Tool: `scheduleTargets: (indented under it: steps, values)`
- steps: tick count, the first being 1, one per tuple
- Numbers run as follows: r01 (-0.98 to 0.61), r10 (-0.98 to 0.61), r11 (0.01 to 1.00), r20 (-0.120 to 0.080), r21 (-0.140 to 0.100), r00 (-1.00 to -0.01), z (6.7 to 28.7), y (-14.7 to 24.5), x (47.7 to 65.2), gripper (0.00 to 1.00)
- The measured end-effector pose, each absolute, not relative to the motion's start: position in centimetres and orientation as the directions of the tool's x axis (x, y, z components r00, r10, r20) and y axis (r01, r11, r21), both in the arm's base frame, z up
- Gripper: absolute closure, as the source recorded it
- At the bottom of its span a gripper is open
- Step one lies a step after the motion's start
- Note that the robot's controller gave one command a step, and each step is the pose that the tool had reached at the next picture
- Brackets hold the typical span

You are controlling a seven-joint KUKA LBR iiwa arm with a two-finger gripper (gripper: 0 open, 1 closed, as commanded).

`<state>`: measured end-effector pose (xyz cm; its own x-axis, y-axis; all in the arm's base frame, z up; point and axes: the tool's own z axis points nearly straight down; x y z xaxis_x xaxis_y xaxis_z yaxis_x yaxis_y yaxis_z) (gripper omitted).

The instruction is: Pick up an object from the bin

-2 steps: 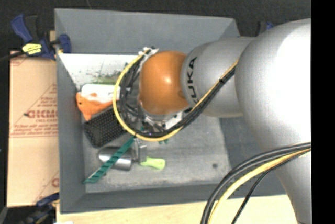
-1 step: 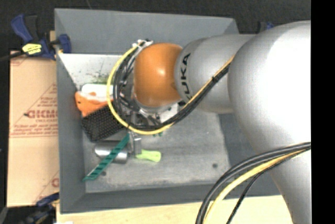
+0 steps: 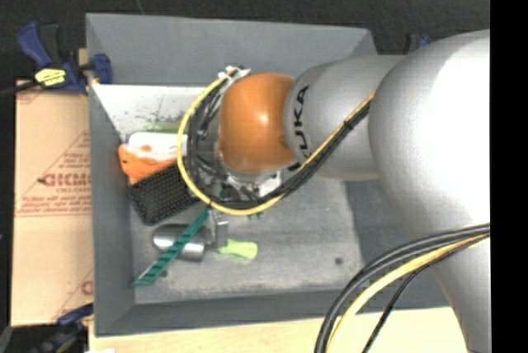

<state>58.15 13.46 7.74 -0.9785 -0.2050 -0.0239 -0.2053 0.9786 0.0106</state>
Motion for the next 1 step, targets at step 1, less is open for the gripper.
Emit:
scheduleTargets:
  steps: [1]
  values:
    - [-0.203,-0.203,0.979,-0.024,0.008,-0.979,7.95,14.20,58.95,0.00]
